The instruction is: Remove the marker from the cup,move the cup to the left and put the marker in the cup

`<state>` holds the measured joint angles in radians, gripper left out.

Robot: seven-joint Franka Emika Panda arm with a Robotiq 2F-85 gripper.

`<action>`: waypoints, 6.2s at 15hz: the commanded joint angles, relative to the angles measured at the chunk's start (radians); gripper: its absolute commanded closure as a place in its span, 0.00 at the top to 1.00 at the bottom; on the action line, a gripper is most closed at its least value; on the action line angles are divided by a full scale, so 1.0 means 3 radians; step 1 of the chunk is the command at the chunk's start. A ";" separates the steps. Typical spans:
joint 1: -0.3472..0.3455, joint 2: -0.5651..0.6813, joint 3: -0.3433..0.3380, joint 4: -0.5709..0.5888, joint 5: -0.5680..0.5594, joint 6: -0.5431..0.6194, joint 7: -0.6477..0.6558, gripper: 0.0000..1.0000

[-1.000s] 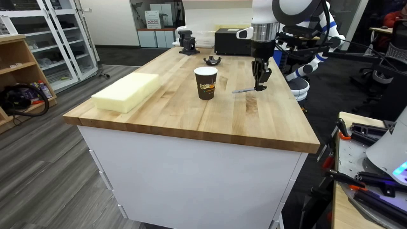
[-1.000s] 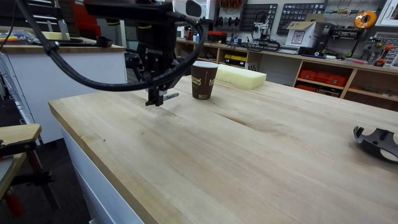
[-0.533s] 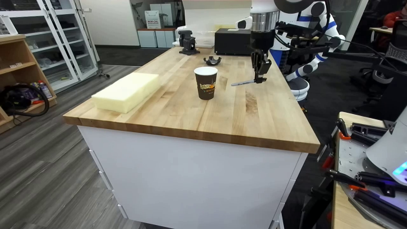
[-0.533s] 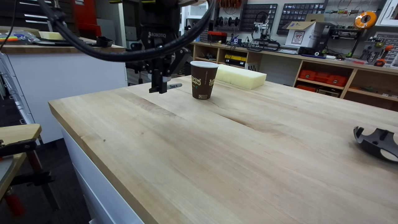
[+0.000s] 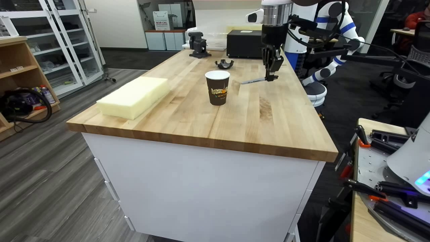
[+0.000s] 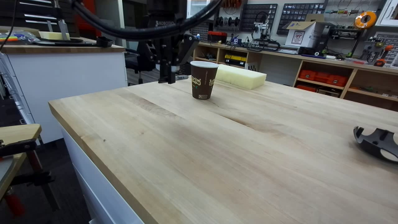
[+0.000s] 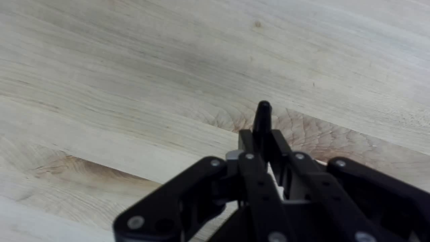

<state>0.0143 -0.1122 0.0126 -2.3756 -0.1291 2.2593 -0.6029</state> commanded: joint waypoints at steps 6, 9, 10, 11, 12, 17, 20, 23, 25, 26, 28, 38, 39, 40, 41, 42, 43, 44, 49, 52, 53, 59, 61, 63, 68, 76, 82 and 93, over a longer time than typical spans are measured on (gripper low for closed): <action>0.0020 -0.0091 -0.0008 0.0300 -0.0166 -0.0420 0.0075 0.04; 0.0022 -0.0044 -0.0019 0.0390 -0.0152 -0.0378 0.0024 0.04; 0.0024 -0.0029 -0.0019 0.0421 -0.0145 -0.0376 0.0009 0.04; 0.0025 -0.0020 -0.0020 0.0446 -0.0143 -0.0377 -0.0001 0.04; 0.0026 -0.0017 -0.0019 0.0463 -0.0142 -0.0381 -0.0005 0.04; 0.0032 0.0013 -0.0014 0.0541 -0.0136 -0.0363 -0.0014 0.04; 0.0044 0.0071 -0.0002 0.0615 -0.0117 -0.0372 -0.0034 0.04; 0.0063 0.0167 0.0018 0.0717 -0.0094 -0.0390 -0.0064 0.04; 0.0078 0.0240 0.0036 0.0789 -0.0078 -0.0412 -0.0085 0.04; 0.0079 0.0278 0.0043 0.0826 -0.0073 -0.0424 -0.0095 0.04; 0.0077 0.0340 0.0064 0.0890 -0.0071 -0.0453 -0.0106 0.04; 0.0076 0.0577 0.0155 0.1268 -0.0063 -0.0853 -0.0157 0.04; 0.0078 0.0599 0.0167 0.1313 -0.0061 -0.0890 -0.0161 0.04; 0.0078 0.0624 0.0174 0.1346 -0.0066 -0.0900 -0.0169 0.04; 0.0082 0.0639 0.0188 0.1383 -0.0062 -0.0926 -0.0178 0.04; 0.0082 0.0668 0.0197 0.1420 -0.0066 -0.0943 -0.0189 0.04; 0.0085 0.0695 0.0209 0.1460 -0.0067 -0.0966 -0.0203 0.04; 0.0087 0.0717 0.0218 0.1491 -0.0070 -0.0986 -0.0211 0.04; 0.0105 0.0852 0.0253 0.1654 -0.0085 -0.1129 -0.0218 0.04; 0.0111 0.0902 0.0267 0.1721 -0.0107 -0.1229 -0.0202 0.04; 0.0110 0.0922 0.0270 0.1744 -0.0115 -0.1267 -0.0194 0.04; 0.0112 0.0998 0.0281 0.1893 -0.0127 -0.1537 -0.0189 0.04; 0.0114 0.1022 0.0286 0.1943 -0.0130 -0.1596 -0.0192 0.04; 0.0120 0.1052 0.0291 0.2011 -0.0145 -0.1674 -0.0189 0.04; 0.0153 0.1188 0.0303 0.2211 -0.0258 -0.1784 -0.0156 0.04; 0.0241 0.1399 0.0307 0.2414 -0.0571 -0.1906 -0.0083 0.04; 0.0259 0.1462 0.0308 0.2502 -0.0685 -0.1971 -0.0098 0.04; 0.0318 0.1670 0.0339 0.2834 -0.0806 -0.2280 -0.0154 0.04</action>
<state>0.0969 0.3557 0.1120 -1.5857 -0.3476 1.6256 -0.6508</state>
